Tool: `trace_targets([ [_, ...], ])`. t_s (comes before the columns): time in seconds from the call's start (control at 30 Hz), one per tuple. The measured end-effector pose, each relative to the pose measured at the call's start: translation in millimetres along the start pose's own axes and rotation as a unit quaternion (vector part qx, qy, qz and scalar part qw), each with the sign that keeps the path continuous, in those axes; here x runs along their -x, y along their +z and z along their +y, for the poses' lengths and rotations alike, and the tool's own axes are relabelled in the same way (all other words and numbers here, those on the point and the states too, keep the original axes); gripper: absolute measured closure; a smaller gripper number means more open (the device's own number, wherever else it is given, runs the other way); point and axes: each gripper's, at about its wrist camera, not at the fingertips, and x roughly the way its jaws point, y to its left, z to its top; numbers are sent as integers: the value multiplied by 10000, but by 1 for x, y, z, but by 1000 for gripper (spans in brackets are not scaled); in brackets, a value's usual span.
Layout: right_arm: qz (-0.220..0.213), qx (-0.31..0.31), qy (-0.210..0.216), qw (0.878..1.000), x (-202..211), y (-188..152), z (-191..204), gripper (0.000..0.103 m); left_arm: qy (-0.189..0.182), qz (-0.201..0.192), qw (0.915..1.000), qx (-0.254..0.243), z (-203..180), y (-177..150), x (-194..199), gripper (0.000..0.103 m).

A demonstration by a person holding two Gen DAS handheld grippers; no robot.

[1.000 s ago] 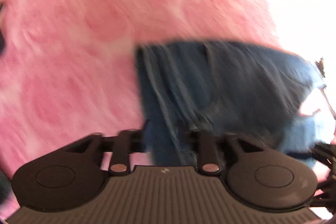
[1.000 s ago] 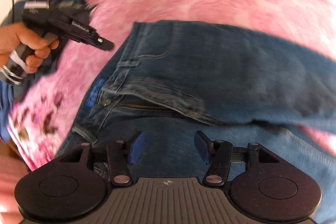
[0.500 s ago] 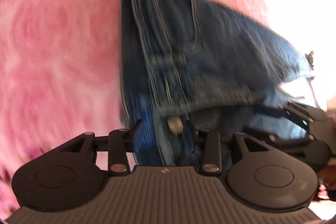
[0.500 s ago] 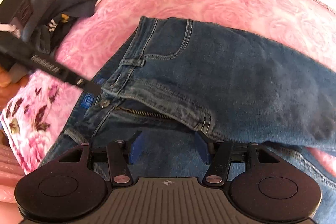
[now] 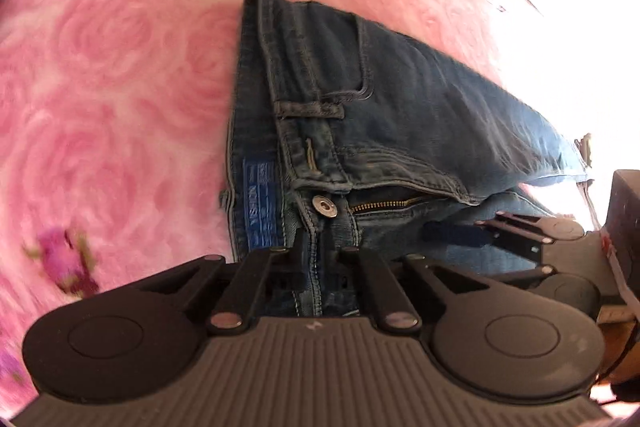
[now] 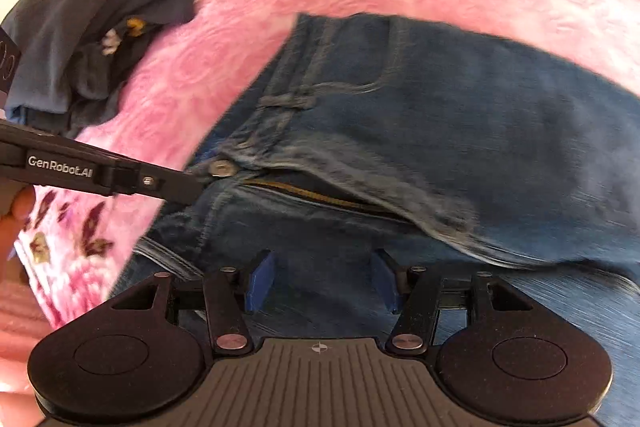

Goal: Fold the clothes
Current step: 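Grasp the jeans waistband with the left gripper and smooth the legs with the right gripper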

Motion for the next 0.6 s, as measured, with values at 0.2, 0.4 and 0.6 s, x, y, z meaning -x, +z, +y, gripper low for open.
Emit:
trace_targets([
  [0.2,30,-322,-5,9995,9,-11,-5,46,286,35,9991,-324,-11,-6,3,95],
  [0.4,170,-1253,-294,9915,44,-59,-56,46,583,140,9959,-673,-23,-15,9,89],
  [0.6,342,-2146,-867,9722,95,-120,-106,46,879,244,9906,-1020,-34,-23,15,90],
])
